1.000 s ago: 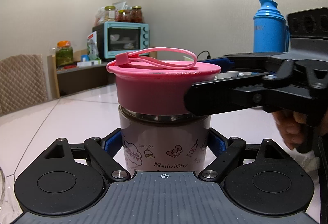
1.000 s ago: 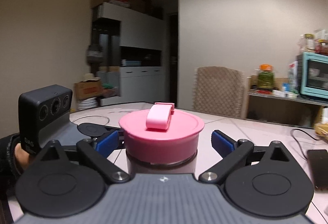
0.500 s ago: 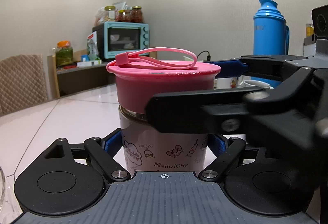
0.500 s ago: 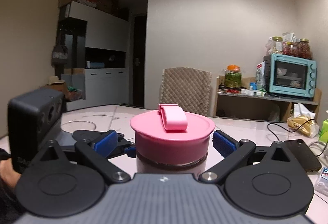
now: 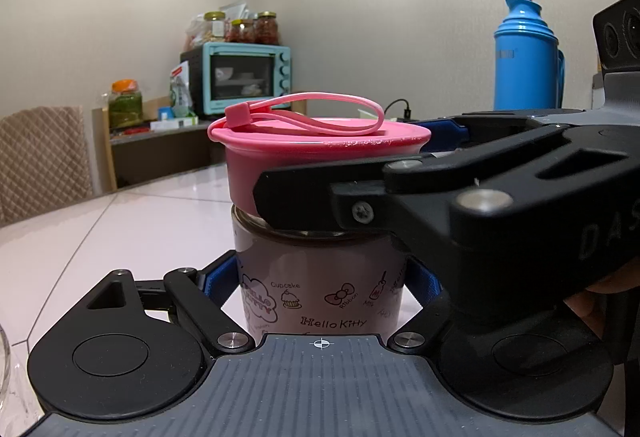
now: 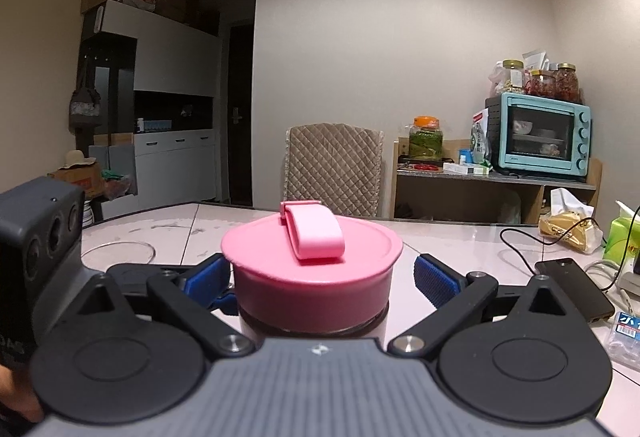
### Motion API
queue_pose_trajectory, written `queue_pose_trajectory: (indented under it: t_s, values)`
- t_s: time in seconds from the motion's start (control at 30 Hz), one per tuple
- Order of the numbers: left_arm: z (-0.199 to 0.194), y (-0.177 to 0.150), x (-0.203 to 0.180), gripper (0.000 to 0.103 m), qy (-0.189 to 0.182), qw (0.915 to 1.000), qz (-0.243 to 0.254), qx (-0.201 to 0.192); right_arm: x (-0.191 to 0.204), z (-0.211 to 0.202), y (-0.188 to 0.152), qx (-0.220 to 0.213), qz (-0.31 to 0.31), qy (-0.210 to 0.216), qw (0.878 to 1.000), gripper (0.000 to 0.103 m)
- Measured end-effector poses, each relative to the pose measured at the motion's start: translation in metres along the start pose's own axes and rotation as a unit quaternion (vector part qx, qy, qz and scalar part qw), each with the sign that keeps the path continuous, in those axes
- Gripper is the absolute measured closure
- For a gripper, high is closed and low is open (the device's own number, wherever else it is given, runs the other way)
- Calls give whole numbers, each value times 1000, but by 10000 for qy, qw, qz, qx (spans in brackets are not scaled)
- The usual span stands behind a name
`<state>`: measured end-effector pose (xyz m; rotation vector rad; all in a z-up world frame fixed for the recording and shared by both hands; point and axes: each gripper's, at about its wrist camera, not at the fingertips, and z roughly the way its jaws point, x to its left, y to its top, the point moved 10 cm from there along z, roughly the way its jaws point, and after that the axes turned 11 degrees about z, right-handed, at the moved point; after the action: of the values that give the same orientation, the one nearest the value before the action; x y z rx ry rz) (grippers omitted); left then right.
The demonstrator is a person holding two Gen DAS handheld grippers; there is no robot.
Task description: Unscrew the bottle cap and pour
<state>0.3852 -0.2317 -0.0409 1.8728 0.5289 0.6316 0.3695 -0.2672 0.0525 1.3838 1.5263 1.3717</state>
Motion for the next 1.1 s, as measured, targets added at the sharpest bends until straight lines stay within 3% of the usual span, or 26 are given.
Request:
queue_pose_trajectory:
  t_s: [0.27,0.5,0.67,0.87,1.0,1.1]
  values:
    - [0,0,0,13,-2,10000,-2,0,7,2,-2,37,-79,7,10000,17]
    - [-1,0,-1,13,0,10000,3,-1,6,1,-3,60,-155,293,9994,18]
    - [-2,0,-1,13,-1,10000,2,-3,-2,0,-2,153,-317,1013,9942,18]
    - [-3,-1,-1,14,1,10000,3,-1,-17,1,3,396,-503,2196,9735,18]
    - [-3,-1,-1,14,-1,10000,-2,-1,-21,1,6,475,-578,2677,9606,18]
    - [-4,-1,-2,14,-2,10000,-2,-3,-21,0,10,491,-614,2806,9566,18]
